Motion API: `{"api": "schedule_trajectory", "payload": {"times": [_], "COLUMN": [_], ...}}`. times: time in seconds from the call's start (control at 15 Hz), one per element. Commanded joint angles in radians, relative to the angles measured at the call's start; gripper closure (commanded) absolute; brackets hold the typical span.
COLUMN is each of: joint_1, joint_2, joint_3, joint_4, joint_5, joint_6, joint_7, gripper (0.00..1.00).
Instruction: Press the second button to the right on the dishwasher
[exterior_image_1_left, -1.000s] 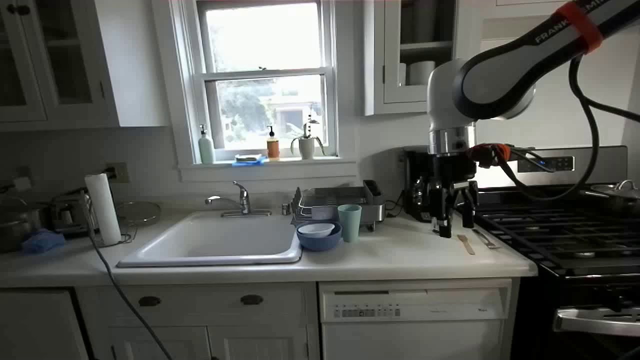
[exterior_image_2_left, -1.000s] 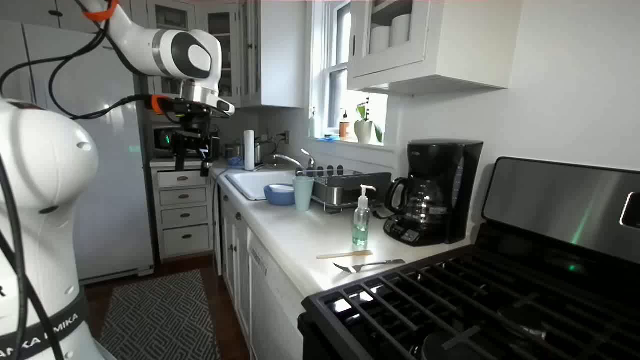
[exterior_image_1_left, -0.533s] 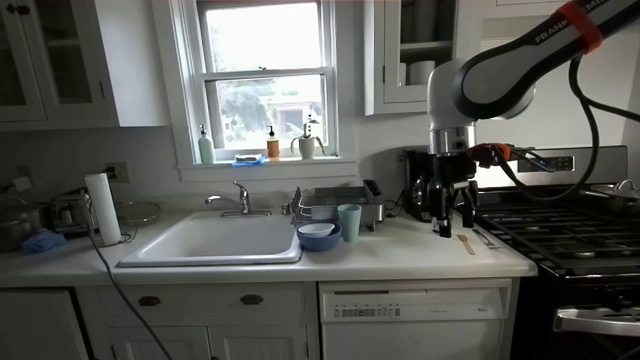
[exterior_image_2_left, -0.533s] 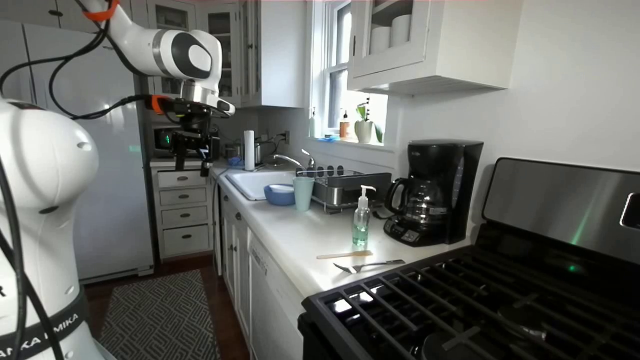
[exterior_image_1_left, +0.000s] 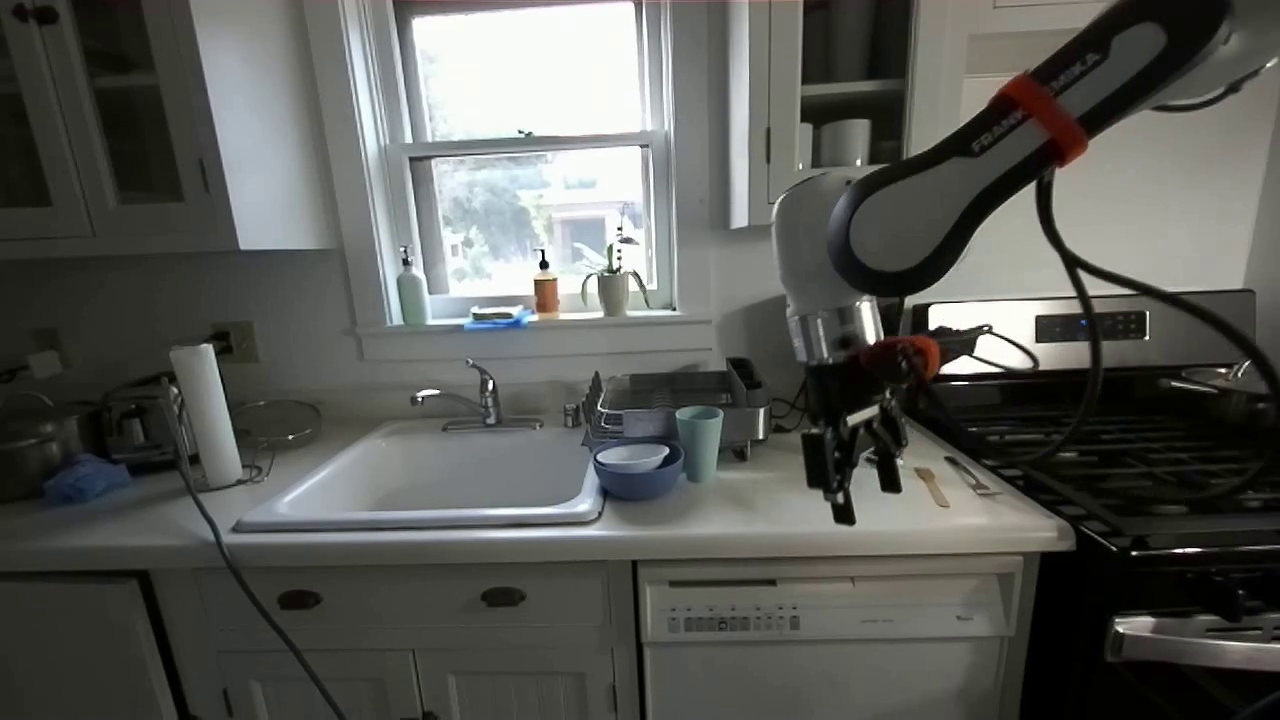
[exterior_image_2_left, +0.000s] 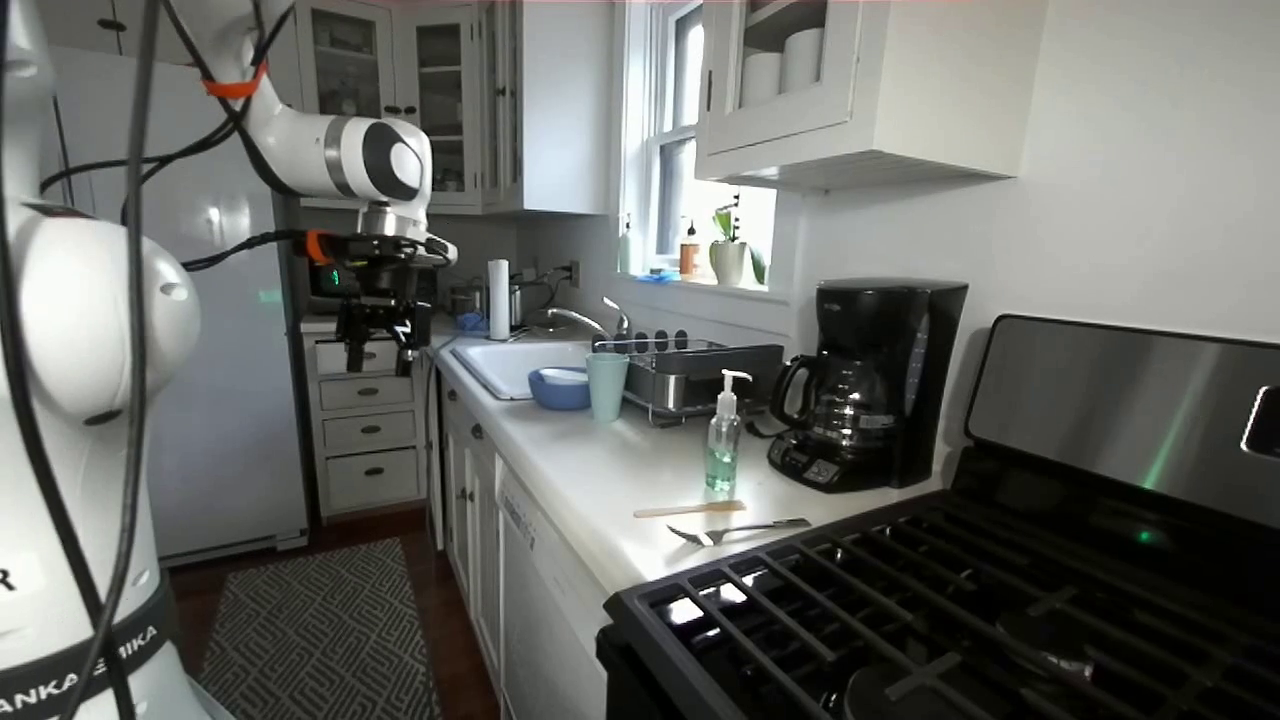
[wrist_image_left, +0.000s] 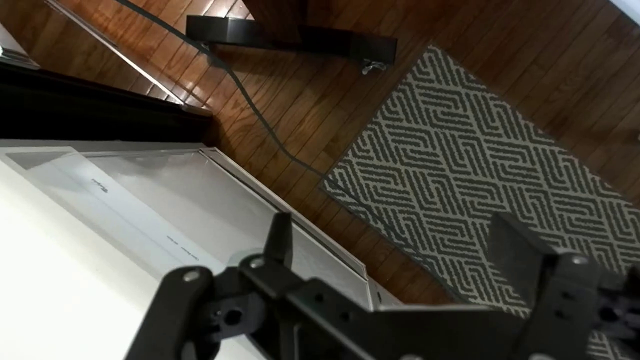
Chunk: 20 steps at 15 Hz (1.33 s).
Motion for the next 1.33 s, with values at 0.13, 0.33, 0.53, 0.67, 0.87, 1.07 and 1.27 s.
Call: {"api": "schedule_trajectory", "payload": {"times": [0.13, 0.33, 0.53, 0.67, 0.87, 1.07, 1.27], "joint_1": [0.092, 0.185, 0.282, 0.270, 0.316, 0.316, 0.316], "joint_2": [0.343, 0.482, 0.584, 0.542, 0.595, 0.598, 0.614], "joint_3": [-0.021, -0.062, -0.098, -0.099, -0.106, -0.112, -0.131], "joint_4": [0.255, 0.378, 0.489, 0.424, 0.483, 0.492, 0.506], "joint_5": [-0.192, -0.308, -0.429, -0.389, -0.427, -0.433, -0.457], "joint_6": [-0.029, -0.072, -0.129, -0.082, -0.107, -0.111, -0.108], "joint_7": [0.289, 0.385, 0.393, 0.360, 0.360, 0.356, 0.370], "gripper": [0.00, 0.00, 0.00, 0.00, 0.00, 0.00, 0.00]}}
